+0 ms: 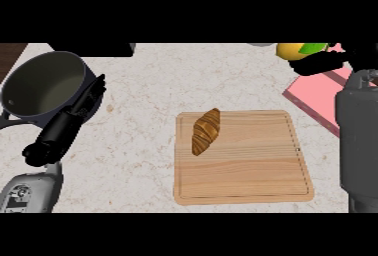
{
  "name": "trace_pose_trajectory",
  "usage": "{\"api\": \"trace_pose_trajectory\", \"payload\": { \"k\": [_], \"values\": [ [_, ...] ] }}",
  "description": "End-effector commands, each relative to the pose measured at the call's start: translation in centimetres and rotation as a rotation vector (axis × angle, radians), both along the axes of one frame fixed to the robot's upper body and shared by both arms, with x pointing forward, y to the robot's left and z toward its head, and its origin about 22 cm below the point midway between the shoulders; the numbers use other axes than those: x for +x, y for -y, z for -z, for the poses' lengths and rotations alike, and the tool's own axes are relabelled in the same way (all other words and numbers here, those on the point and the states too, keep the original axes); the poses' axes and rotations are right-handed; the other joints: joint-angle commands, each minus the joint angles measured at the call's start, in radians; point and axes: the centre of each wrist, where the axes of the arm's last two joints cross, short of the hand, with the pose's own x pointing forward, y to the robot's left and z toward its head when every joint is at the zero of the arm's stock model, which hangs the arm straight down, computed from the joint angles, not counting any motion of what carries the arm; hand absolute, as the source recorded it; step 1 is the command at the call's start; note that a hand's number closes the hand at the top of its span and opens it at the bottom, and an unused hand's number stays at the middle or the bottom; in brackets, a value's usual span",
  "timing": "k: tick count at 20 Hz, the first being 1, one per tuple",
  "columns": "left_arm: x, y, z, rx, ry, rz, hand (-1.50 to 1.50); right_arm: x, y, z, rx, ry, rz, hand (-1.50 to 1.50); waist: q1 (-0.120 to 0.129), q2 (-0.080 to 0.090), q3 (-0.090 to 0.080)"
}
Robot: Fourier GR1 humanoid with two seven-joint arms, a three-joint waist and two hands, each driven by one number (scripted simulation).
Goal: Pick the lemon from the cutting board and place it in the cardboard box
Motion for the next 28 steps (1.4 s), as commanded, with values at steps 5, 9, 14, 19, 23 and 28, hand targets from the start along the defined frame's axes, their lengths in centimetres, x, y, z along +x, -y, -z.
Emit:
{"api": "trace_pose_trajectory", "payload": {
  "k": [5, 9, 14, 19, 23, 28],
  "values": [
    [0.7, 1.0, 0.6, -0.007, 0.000, 0.016, 0.00, 2.8, 8.4, -0.2, -0.105, -0.113, 0.120, 1.50, 0.004, 0.006, 0.000],
    [1.1, -0.3, 0.4, 0.005, 0.018, 0.002, 0.00, 3.7, 10.6, 1.5, -0.117, -0.372, 0.102, 1.50, 0.010, 0.008, -0.001],
    [0.8, 1.6, 0.1, -0.004, -0.005, 0.015, 0.00, 4.0, 15.4, 2.7, -0.108, -0.503, 0.077, 1.50, 0.019, 0.008, 0.001],
    [0.4, 0.9, 0.5, -0.001, 0.014, 0.015, 0.00, 2.3, 20.1, 4.5, -0.141, -0.682, 0.092, 1.50, 0.016, 0.009, 0.001],
    [0.0, 0.9, 1.0, -0.017, -0.012, 0.021, 0.00, 2.2, 21.1, 5.6, -0.097, -0.749, -0.063, -1.50, 0.021, 0.008, 0.001],
    [0.6, -0.1, -0.6, -0.010, -0.005, 0.004, 0.00, 2.4, 21.5, 3.9, 0.020, -0.539, -0.206, -1.50, 0.015, 0.006, 0.002]
  ]
}}
